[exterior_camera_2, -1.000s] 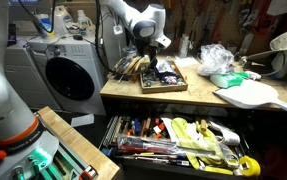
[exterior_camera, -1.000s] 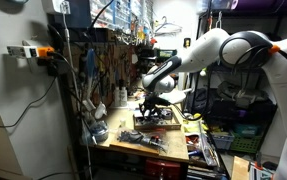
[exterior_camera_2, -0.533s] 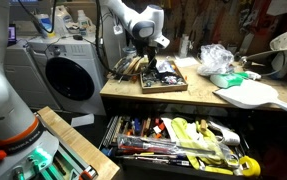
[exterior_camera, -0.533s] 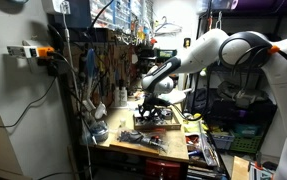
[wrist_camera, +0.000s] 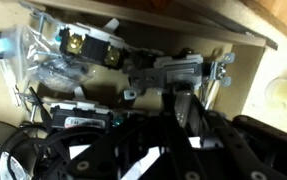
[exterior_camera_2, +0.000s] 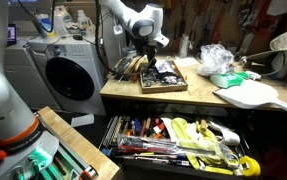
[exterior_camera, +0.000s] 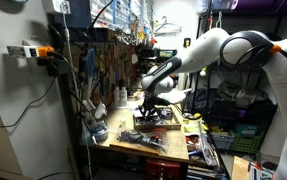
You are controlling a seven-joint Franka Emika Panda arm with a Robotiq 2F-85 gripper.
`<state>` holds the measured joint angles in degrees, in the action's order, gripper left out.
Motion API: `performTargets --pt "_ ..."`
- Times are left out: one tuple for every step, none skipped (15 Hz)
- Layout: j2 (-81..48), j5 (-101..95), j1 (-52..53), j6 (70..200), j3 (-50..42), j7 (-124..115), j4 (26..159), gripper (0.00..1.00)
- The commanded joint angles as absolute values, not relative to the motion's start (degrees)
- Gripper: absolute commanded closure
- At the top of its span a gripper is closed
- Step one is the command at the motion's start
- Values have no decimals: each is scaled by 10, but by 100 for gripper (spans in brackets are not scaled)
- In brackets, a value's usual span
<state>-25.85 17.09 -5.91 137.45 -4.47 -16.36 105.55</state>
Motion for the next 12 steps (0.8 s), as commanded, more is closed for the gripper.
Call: performTargets --pt "-209 159 -54 1324 -49 -178 1085 92" --pt "-201 159 -55 1307 -48 -176 1086 92" --pt "-193 160 -56 1285 -48 -174 1086 92" --pt "-185 160 -57 1263 -47 -170 1086 92" --pt "-177 162 -58 1235 -45 -162 1084 92" --pt "-169 164 -59 1214 -44 -155 1084 92" --pt "-162 166 -59 1198 -43 -149 1085 92" --pt "-153 168 -59 1188 -41 -138 1088 92" --pt "-146 169 -57 1191 -40 -133 1092 92" --pt "-141 174 -56 1196 -38 -124 1095 92" --pt "-137 179 -55 1205 -35 -113 1096 92" --pt "-135 183 -53 1215 -31 -103 1097 92"
